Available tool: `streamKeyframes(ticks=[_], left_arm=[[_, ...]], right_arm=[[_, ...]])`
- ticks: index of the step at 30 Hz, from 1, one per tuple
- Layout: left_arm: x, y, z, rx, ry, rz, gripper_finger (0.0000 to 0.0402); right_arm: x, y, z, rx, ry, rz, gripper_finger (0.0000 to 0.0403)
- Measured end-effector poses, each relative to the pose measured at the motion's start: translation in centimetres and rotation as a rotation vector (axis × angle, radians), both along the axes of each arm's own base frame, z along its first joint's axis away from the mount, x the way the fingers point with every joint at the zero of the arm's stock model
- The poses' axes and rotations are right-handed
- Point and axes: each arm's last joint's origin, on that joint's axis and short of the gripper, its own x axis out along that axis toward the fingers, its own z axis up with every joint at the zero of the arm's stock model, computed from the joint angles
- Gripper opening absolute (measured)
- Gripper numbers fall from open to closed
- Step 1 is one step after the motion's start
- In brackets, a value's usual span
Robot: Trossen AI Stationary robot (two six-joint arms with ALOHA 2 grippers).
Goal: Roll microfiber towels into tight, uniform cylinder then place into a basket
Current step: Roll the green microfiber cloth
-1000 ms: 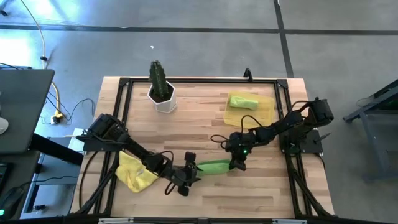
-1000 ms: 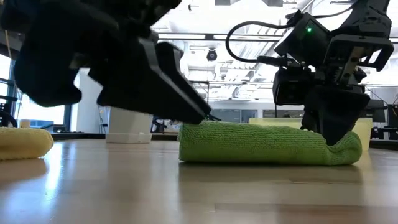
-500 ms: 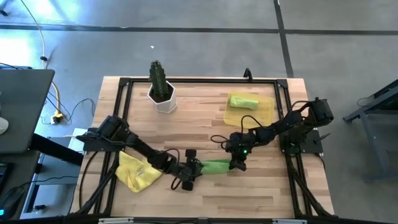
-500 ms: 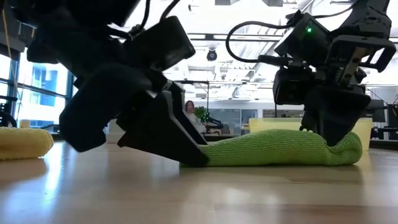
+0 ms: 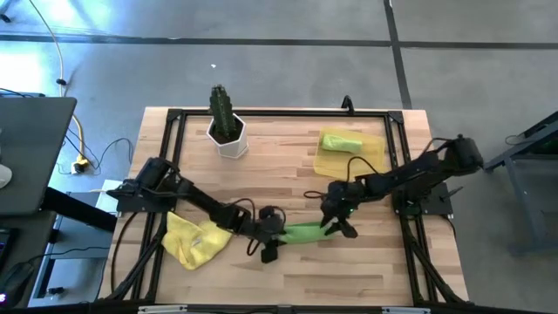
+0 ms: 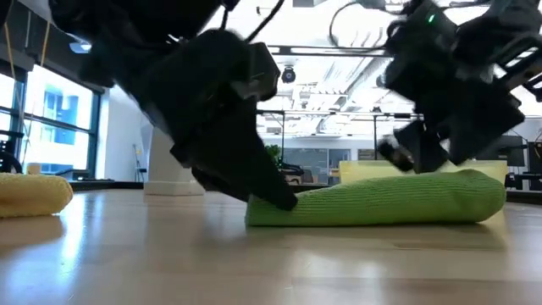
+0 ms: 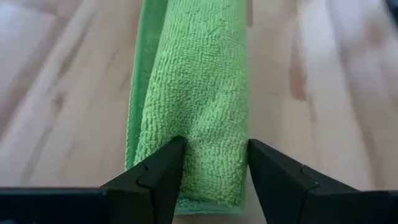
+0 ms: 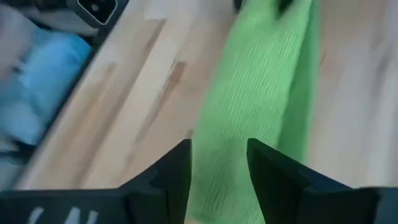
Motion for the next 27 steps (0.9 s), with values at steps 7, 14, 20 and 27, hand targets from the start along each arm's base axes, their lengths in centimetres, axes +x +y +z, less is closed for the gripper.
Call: streamKeyframes(ticks=[7, 14, 20, 27], left_arm=[[0.5, 1.6, 0.1, -0.216, 0.016, 0.096, 0.0172], [0.8, 2.5, 0.2, -0.264, 0.02, 0.131, 0.0172], [0.8, 2.5, 0.2, -0.269, 0.016, 0.147, 0.0172], [0.8, 2.5, 0.2, -0.274, 0.005, 0.155, 0.0172]], right_arm=[[-1.6, 2.0, 3.4, -0.332, -0.26, 0.072, 0.0133], [-2.9, 5.6, 3.4, -0.468, -0.291, 0.053, 0.0123], [-3.5, 7.3, 1.9, -0.46, -0.206, 0.029, 0.0122], [-3.3, 7.7, -0.2, -0.571, -0.16, 0.053, 0.0122]])
